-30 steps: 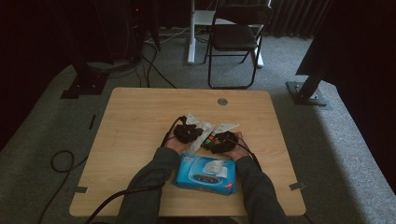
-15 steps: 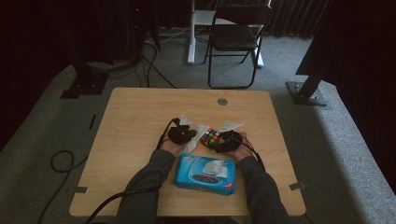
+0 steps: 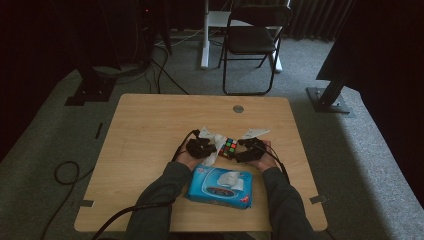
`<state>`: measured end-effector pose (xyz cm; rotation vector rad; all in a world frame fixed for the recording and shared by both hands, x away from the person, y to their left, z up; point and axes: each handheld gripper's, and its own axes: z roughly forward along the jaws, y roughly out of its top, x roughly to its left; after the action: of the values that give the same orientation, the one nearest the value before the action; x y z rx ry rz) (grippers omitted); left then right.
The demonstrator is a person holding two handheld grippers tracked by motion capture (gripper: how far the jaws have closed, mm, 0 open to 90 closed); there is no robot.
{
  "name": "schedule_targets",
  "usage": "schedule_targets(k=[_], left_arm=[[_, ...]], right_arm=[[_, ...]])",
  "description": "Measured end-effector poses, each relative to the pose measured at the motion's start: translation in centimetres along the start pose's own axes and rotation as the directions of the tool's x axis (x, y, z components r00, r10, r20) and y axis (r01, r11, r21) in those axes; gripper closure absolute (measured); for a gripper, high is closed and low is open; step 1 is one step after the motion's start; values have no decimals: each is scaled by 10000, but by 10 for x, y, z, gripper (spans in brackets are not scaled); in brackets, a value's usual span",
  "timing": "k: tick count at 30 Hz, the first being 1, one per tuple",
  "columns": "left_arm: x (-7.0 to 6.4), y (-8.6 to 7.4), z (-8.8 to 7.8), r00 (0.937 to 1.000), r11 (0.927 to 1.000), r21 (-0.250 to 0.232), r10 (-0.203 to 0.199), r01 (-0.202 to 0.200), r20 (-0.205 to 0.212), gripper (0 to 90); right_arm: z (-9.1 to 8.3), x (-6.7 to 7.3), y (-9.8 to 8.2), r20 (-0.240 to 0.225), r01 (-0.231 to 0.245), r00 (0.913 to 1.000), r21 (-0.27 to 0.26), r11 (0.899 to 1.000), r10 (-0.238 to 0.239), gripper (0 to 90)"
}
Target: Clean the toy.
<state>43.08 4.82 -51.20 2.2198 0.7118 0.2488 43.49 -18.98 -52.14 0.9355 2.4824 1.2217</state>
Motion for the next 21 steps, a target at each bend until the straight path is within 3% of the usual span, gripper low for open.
schedule_targets(k=[3, 7, 10, 13, 17, 21], left_arm=[[-2, 1, 0, 10000, 10000, 14, 94, -94, 23, 873], [6, 0, -2, 9977, 9984, -150, -545, 539, -403, 873], [10, 0, -3, 9939, 9968, -137, -791, 782, -766, 874], [12, 1, -3, 9903, 9953, -118, -967, 960, -996, 874], [13, 1, -2, 9881, 9944, -104, -1056, 1051, -1116, 874], [14, 0, -1, 9865, 9932, -107, -1164, 1159, -1148, 873]], right_arm=[[-5, -5, -1, -21, -231, 9997, -216, 9995, 230, 255], [-9, -6, 1, -68, -418, 9991, -588, 9974, 415, 312], [-11, -7, 4, -45, -815, 9967, -1006, 9916, 814, 359], [-8, -9, 5, 45, -1119, 9936, -995, 9887, 1129, 389], [-5, -11, 4, 129, -1420, 9895, -1001, 9848, 1439, 400], [-6, -13, 7, 41, -1704, 9849, -1478, 9742, 1729, 395]])
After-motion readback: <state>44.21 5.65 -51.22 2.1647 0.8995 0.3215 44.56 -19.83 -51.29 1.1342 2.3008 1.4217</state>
